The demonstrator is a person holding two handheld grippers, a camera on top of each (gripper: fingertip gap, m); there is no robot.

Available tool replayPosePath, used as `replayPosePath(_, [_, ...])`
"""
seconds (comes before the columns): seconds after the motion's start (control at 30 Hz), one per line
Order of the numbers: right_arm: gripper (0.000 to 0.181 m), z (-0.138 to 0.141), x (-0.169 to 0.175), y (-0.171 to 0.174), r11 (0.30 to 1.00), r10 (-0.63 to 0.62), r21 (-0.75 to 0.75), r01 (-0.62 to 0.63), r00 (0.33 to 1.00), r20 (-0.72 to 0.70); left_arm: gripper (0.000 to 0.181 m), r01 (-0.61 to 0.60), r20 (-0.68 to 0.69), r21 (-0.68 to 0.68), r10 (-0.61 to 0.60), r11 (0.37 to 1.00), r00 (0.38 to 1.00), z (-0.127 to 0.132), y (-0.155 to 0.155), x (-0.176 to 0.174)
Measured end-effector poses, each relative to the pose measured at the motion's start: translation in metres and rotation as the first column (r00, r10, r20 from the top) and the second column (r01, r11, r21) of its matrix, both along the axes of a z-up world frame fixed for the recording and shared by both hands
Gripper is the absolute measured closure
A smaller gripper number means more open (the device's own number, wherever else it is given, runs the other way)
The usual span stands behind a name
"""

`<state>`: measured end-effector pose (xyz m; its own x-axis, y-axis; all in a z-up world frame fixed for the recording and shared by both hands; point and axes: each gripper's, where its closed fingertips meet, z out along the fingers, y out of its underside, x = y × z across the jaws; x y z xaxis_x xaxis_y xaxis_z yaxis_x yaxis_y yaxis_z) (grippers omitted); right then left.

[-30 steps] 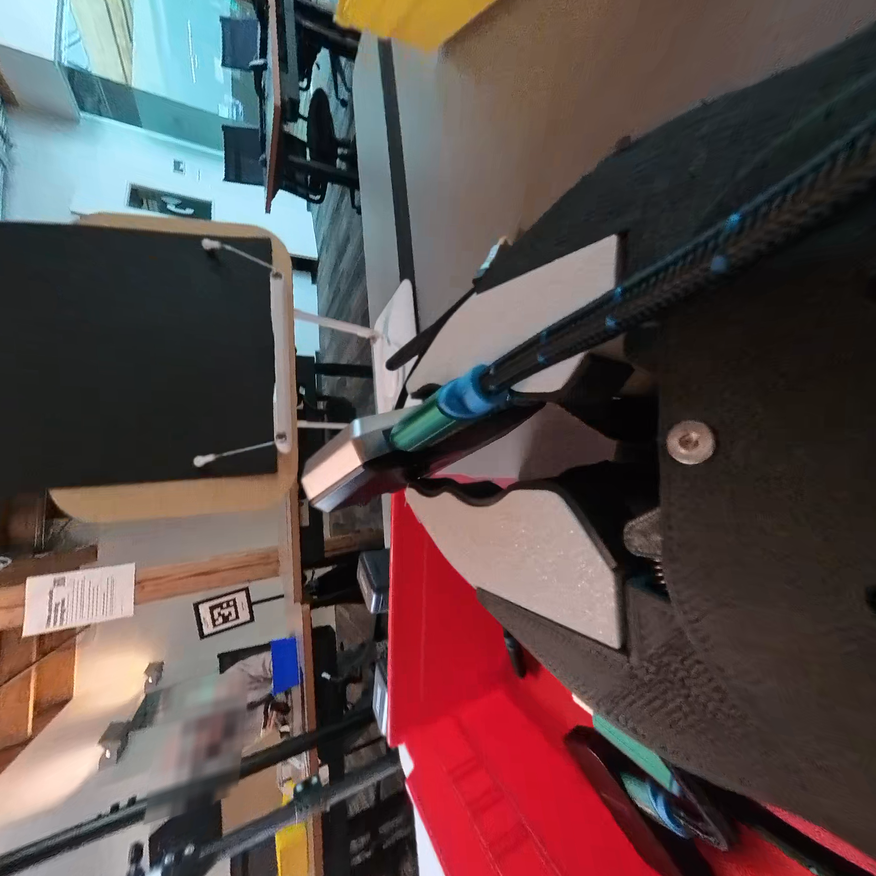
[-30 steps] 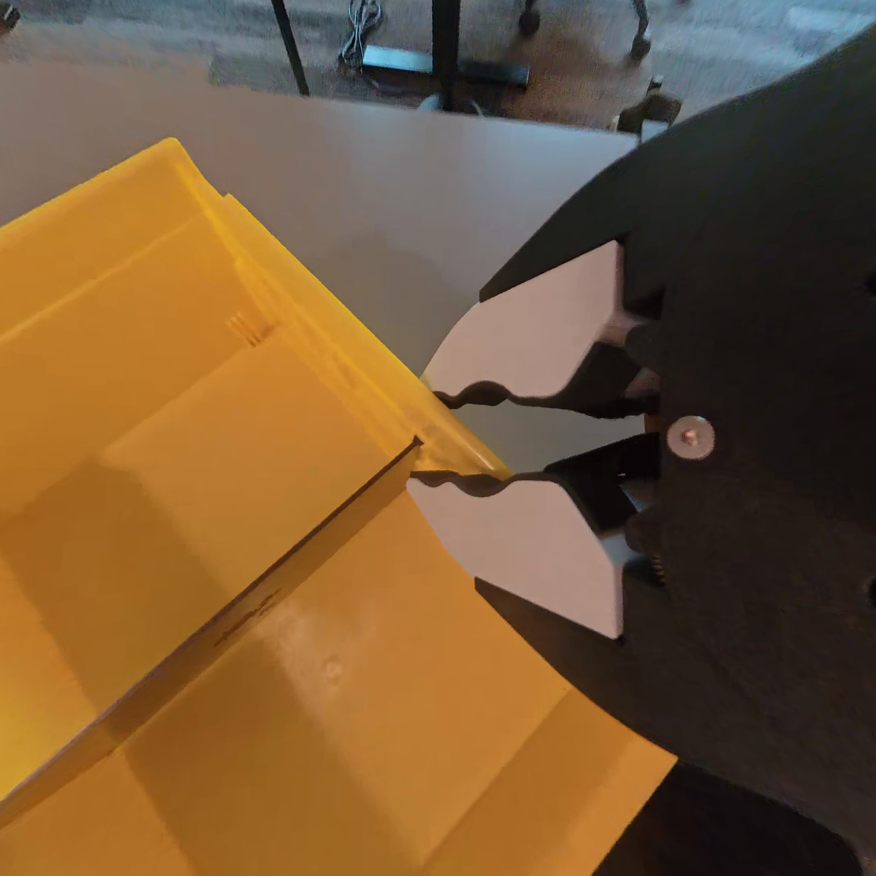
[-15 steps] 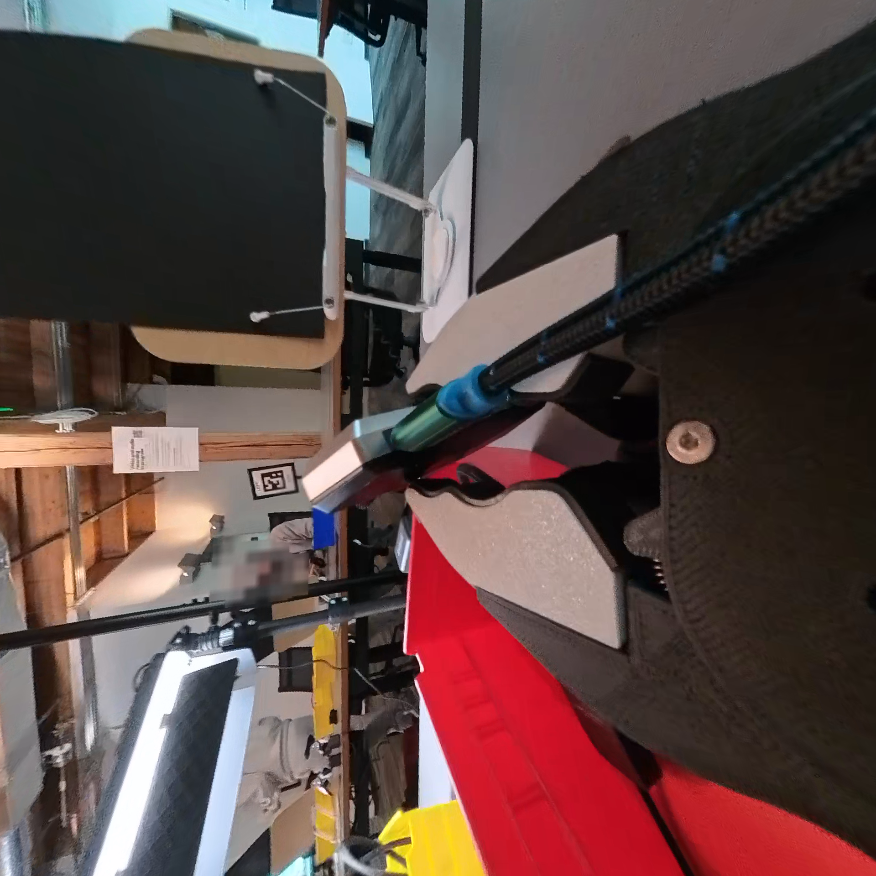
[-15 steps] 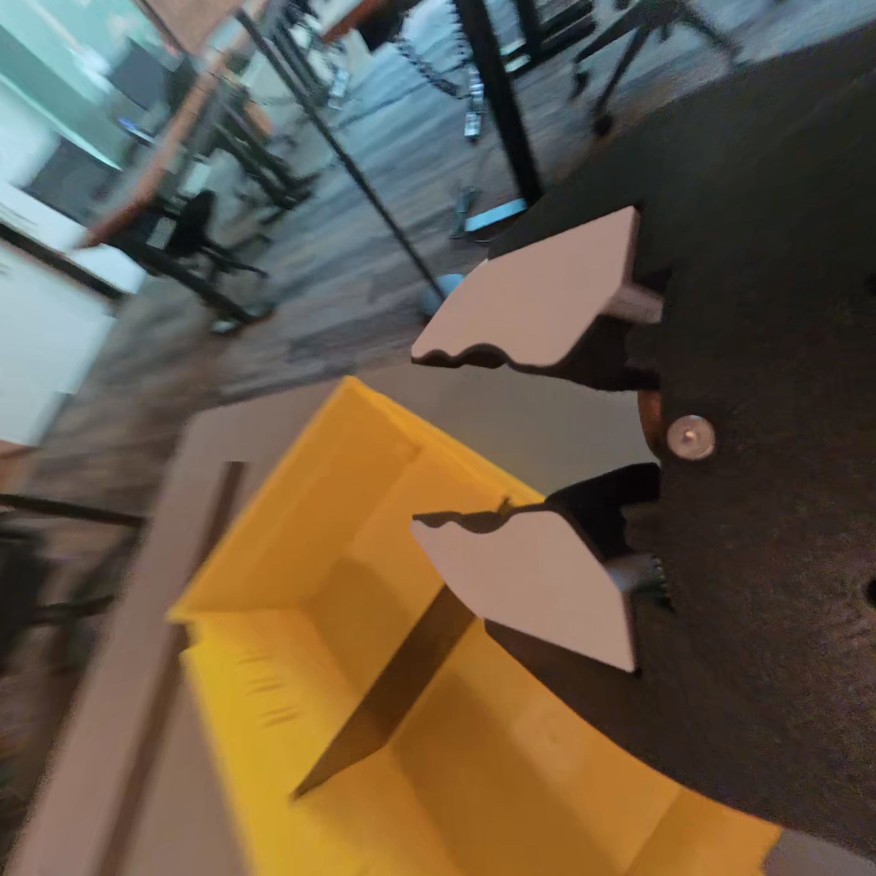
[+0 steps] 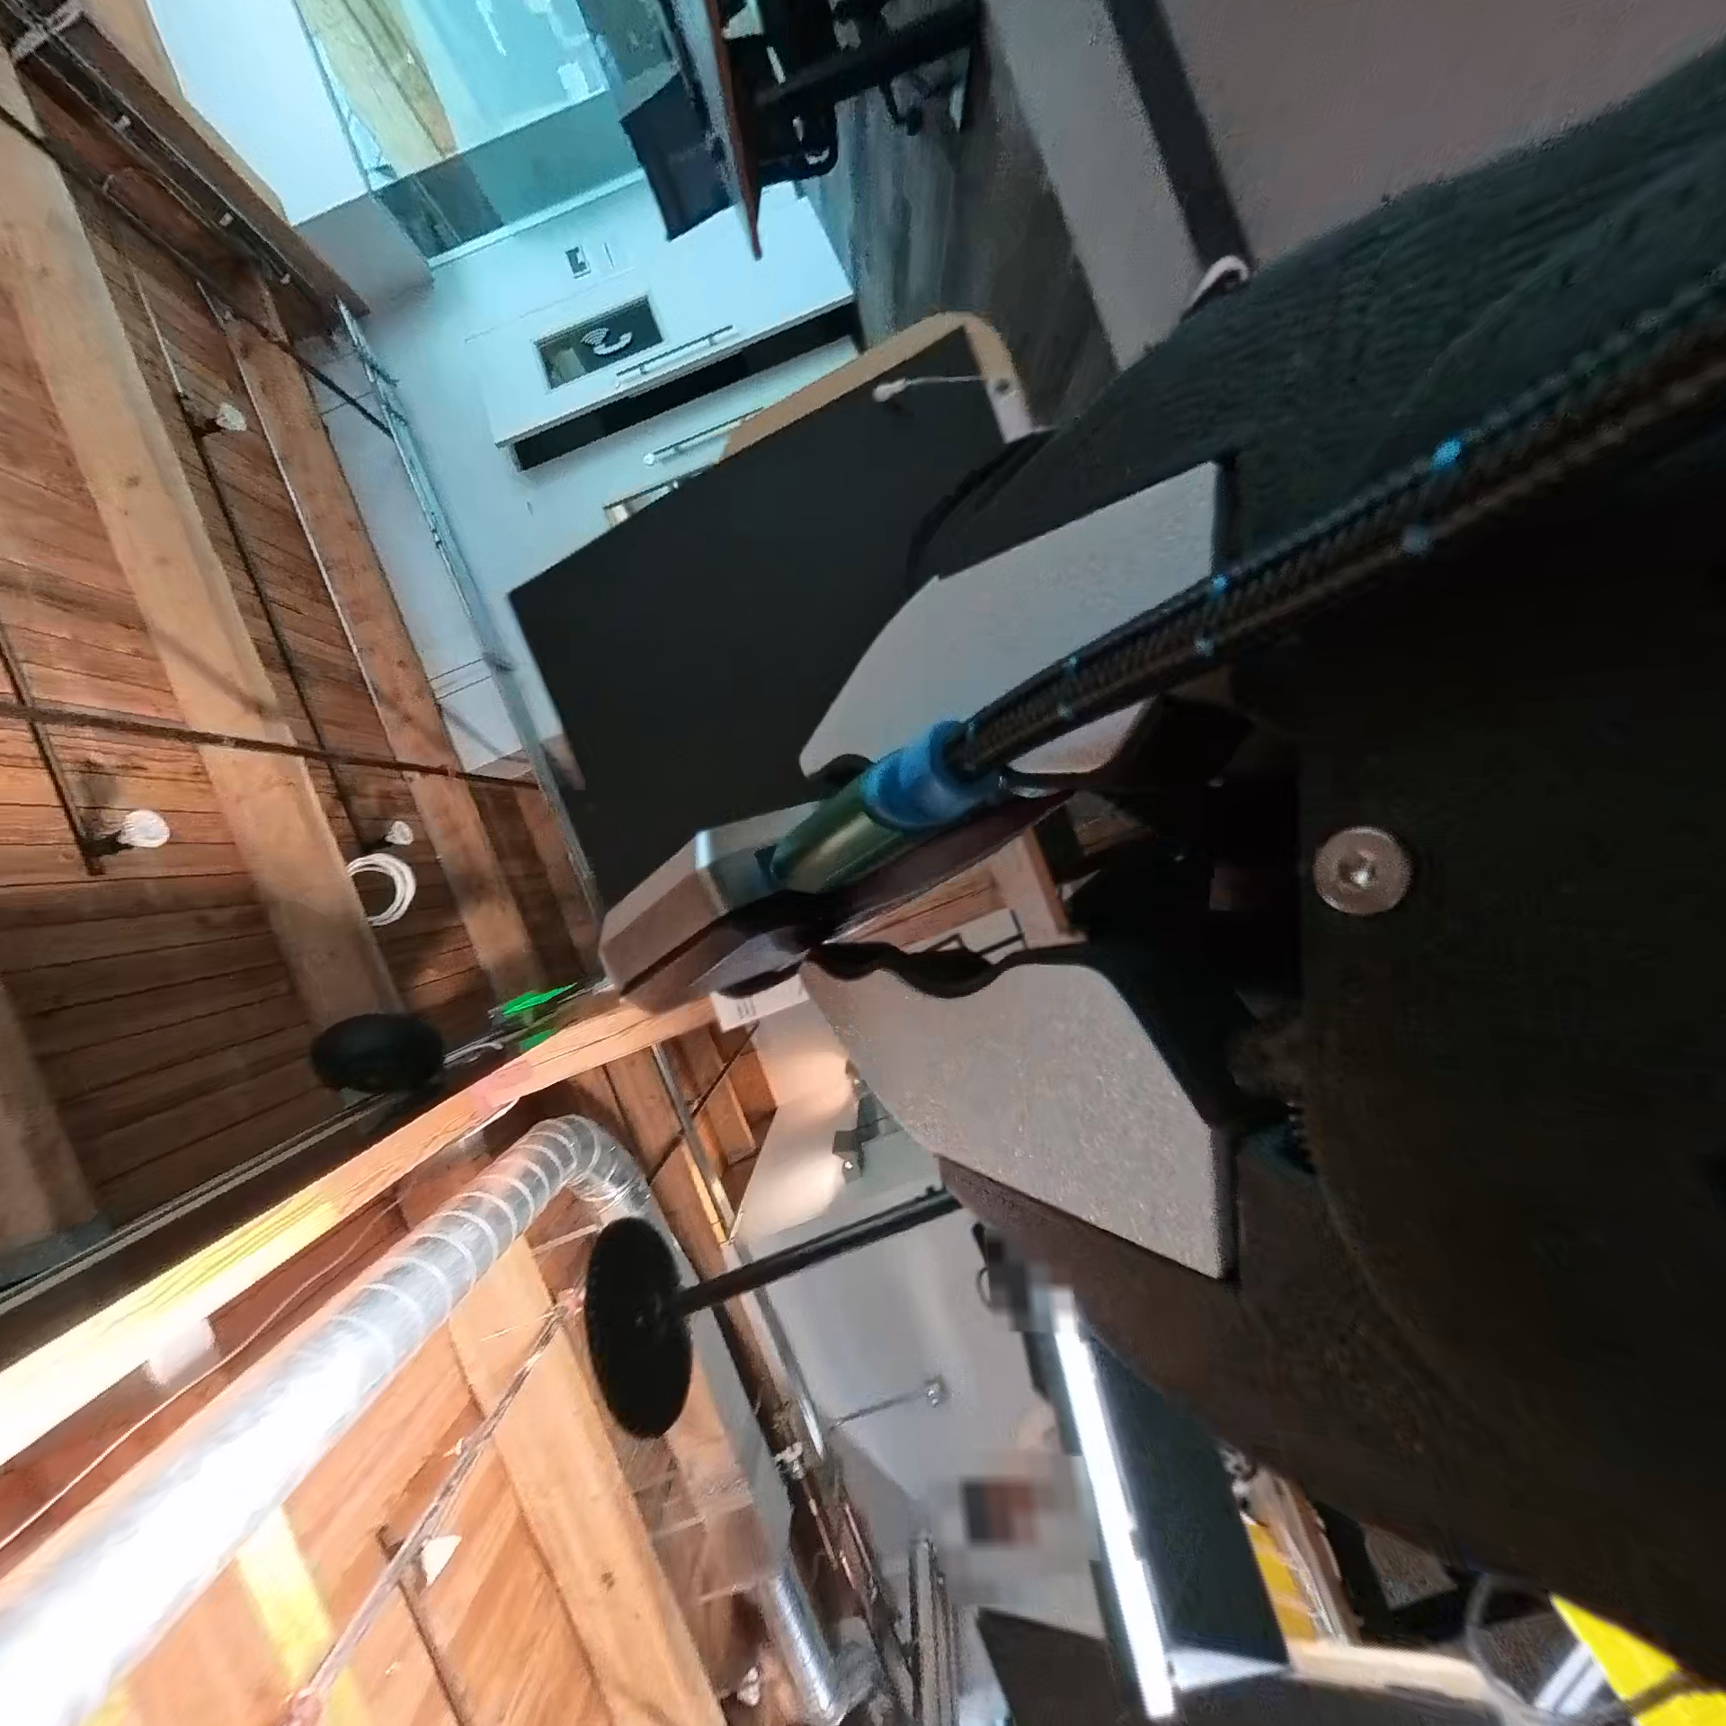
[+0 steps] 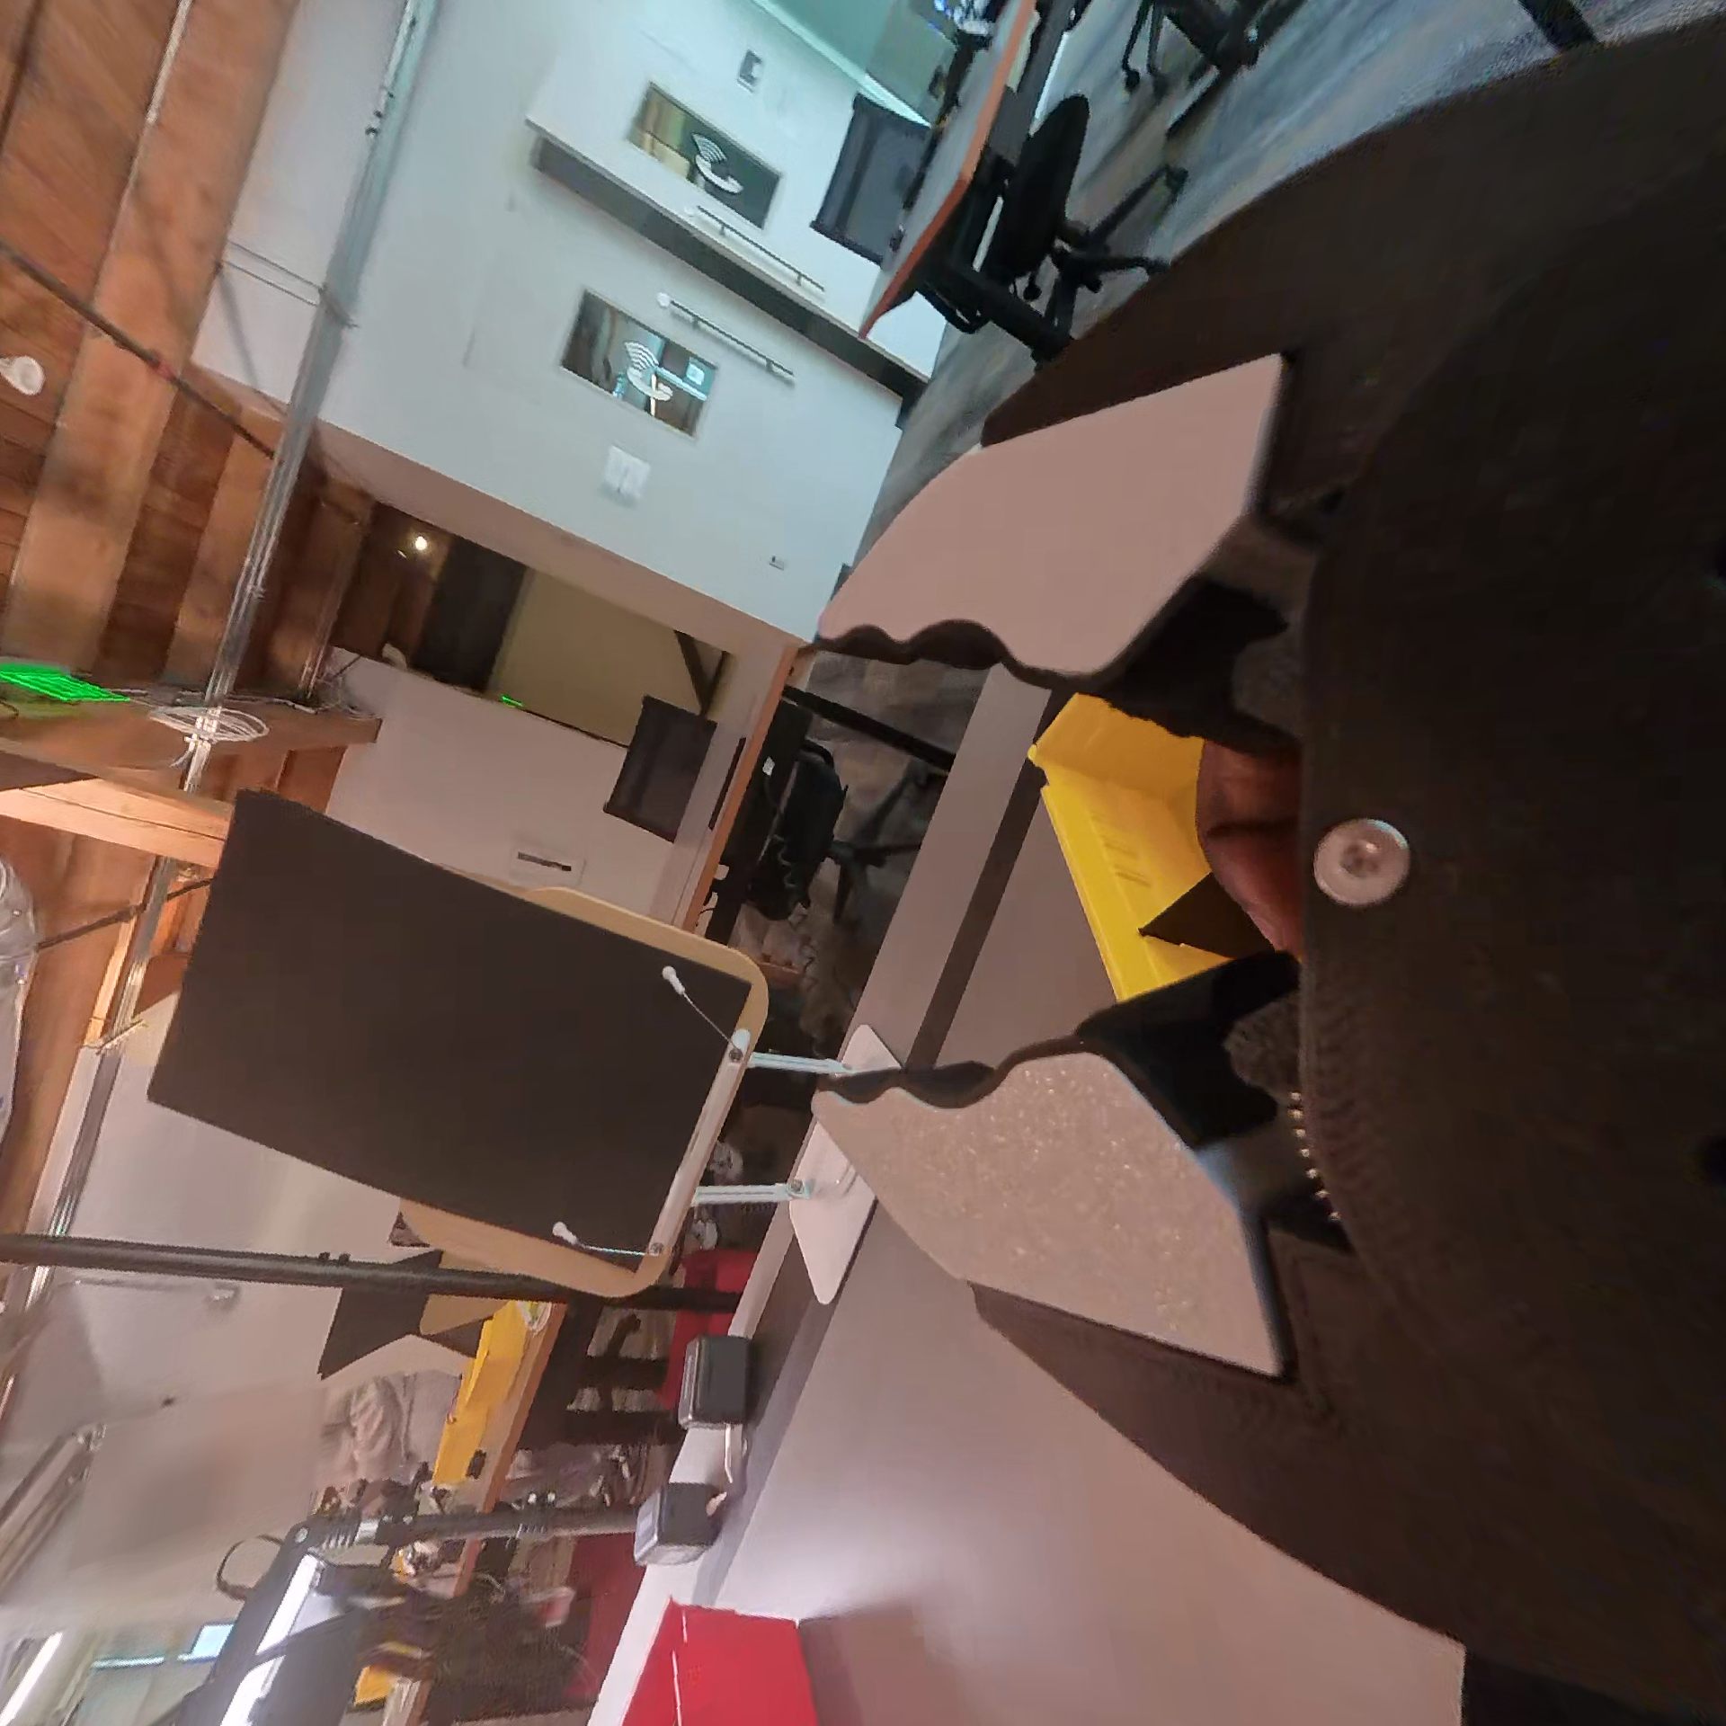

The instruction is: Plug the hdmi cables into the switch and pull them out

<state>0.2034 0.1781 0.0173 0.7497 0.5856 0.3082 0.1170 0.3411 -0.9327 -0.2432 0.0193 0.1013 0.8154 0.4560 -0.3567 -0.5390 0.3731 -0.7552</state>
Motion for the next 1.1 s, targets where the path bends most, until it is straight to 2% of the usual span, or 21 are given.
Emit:
replayPosePath(0.13, [0.104,0.008,0.008,-0.007,1.000,0.014,0.015,-0.014,0.998,-0.059,0.150,0.009,-0.034,0.215,-0.002,0.977,0.999,0.084,-0.026,-0.001])
replayPosePath(0.23, [0.106,0.012,0.015,-0.010,1.000,0.023,0.015,-0.022,0.995,-0.094,0.150,-0.030,-0.087,0.327,0.062,0.945,0.994,0.127,-0.038,0.008])
replayPosePath(0.3, [0.108,0.013,0.020,-0.011,1.000,0.011,0.021,-0.009,0.995,-0.101,0.150,-0.053,-0.121,0.335,0.099,0.941,0.988,0.154,-0.032,0.010])
replayPosePath(0.4, [0.109,0.014,0.023,-0.013,1.000,0.002,0.016,-0.001,0.995,-0.102,0.150,-0.028,-0.128,0.299,0.069,0.954,0.989,0.205,-0.016,0.008])
replayPosePath(0.5, [0.110,0.015,0.022,-0.015,1.000,-0.001,0.027,0.004,0.996,-0.093,0.150,-0.008,-0.130,0.286,0.047,0.958,0.990,0.254,-0.018,0.012])
replayPosePath(0.57, [0.110,0.018,0.019,-0.018,0.999,0.013,0.035,-0.010,0.995,-0.099,0.150,0.053,-0.114,0.303,-0.019,0.951,0.993,0.273,-0.023,0.026])
replayPosePath(0.6, [0.110,0.020,0.016,-0.020,0.999,0.033,0.037,-0.029,0.993,-0.109,0.150,0.105,-0.107,0.298,-0.076,0.949,0.991,0.274,-0.021,0.039])
replayPosePath(0.67, [0.111,0.021,0.010,-0.025,0.996,0.082,0.033,-0.079,0.989,-0.120,0.150,0.193,-0.113,0.250,-0.169,0.949,0.979,0.258,-0.010,0.069])
replayPosePath(0.73, [0.111,0.019,0.005,-0.028,0.993,0.116,0.021,-0.114,0.986,-0.116,0.150,0.272,-0.120,0.188,-0.253,0.944,0.960,0.219,0.007,0.099])
replayPosePath(0.8, [0.112,0.016,0.004,-0.029,0.992,0.123,0.008,-0.123,0.987,-0.105,0.150,0.359,-0.107,0.116,-0.347,0.926,0.932,0.160,0.026,0.126])
replayPosePath(0.87, [0.113,0.013,0.001,-0.029,0.990,0.139,-0.013,-0.141,0.985,-0.100,0.149,0.417,-0.090,0.028,-0.414,0.908,0.906,0.088,0.046,0.149])
replayPosePath(1.0, [0.118,0.012,-0.017,-0.036,0.968,0.241,-0.039,-0.247,0.962,-0.126,0.149,0.372,-0.094,-0.152,-0.389,0.916,0.917,-0.060,0.075,0.170])
replayPosePath(1.03, [0.118,0.012,-0.024,-0.039,0.959,0.273,-0.044,-0.281,0.953,-0.129,0.150,0.358,-0.117,-0.175,-0.381,0.917,0.917,-0.086,0.078,0.172])
replayPosePath(1.1, [0.119,0.009,-0.042,-0.047,0.936,0.339,-0.055,-0.348,0.932,-0.124,0.150,0.325,-0.192,-0.205,-0.364,0.923,0.911,-0.121,0.079,0.176])
